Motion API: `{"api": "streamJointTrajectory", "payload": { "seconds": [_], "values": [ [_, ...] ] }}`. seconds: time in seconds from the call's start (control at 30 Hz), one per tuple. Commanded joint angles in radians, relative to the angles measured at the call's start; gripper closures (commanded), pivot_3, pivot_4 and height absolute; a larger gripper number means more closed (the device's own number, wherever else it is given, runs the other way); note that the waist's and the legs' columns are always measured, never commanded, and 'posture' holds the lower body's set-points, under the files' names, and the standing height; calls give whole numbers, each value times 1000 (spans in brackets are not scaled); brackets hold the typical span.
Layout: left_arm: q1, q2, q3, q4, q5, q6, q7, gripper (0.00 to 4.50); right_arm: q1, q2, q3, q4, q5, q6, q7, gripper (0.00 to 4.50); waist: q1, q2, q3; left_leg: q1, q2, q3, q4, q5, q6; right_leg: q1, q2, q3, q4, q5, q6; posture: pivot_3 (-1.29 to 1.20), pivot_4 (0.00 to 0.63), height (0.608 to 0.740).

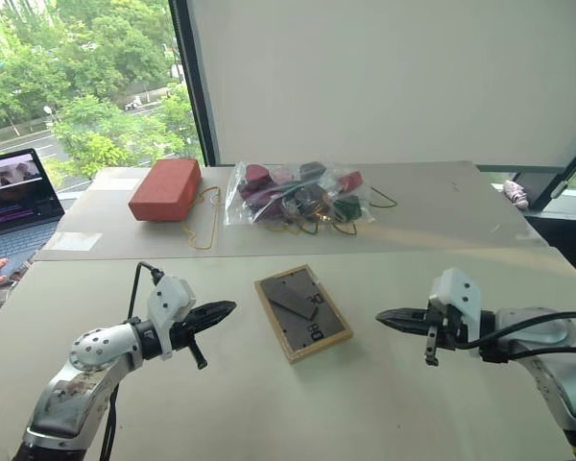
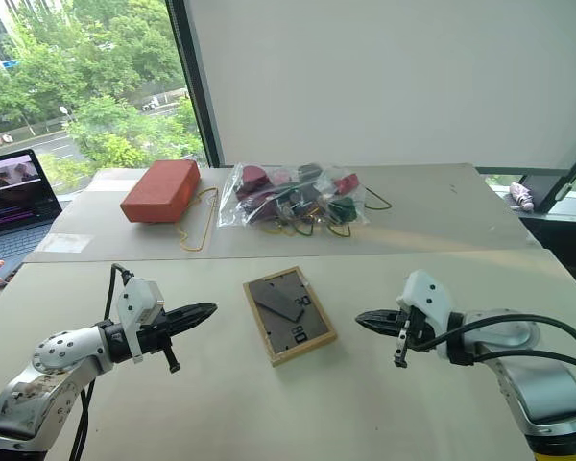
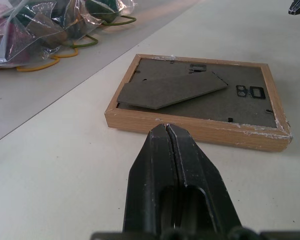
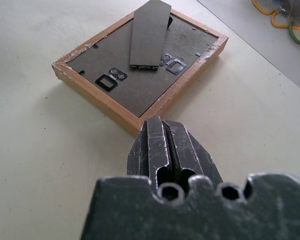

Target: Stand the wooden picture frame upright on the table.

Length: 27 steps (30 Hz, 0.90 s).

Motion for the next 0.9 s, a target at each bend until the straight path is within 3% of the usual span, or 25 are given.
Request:
{"api": "streamJointTrajectory", "payload": {
  "seconds": [0.03,0.2,0.33,0.57,0.9],
  "values": [
    [17,4,-4,-35,7,-15,-1,4438,-38,-10,38,42,-63,-53,-19,4500,0,0,0,0,0,0,0,0,0,0,0,0,0,0,0,0,150,740],
    [54,59,-132,68,193,-150,-48,4438,-174,35,252,296,-342,-164,-145,4500,-8,0,1,2,0,1,0,0,0,1,0,0,0,0,0,0,150,740],
    [13,42,-216,166,269,-207,-54,4438,-278,139,331,417,-436,-204,-225,4500,-14,1,1,2,0,1,0,0,-1,0,0,1,0,0,0,0,150,740],
    [-160,-48,-320,342,371,-288,-49,4438,-224,185,399,211,-434,-98,-172,4500,7,1,1,1,-1,0,1,1,-1,2,0,-1,1,0,0,0,150,740],
    [-333,-67,-351,580,457,-428,-66,4438,-155,239,443,-47,-423,143,-215,4500,-5,1,1,2,0,-1,2,1,-1,2,0,-1,3,0,0,0,150,740]
  ]
}}
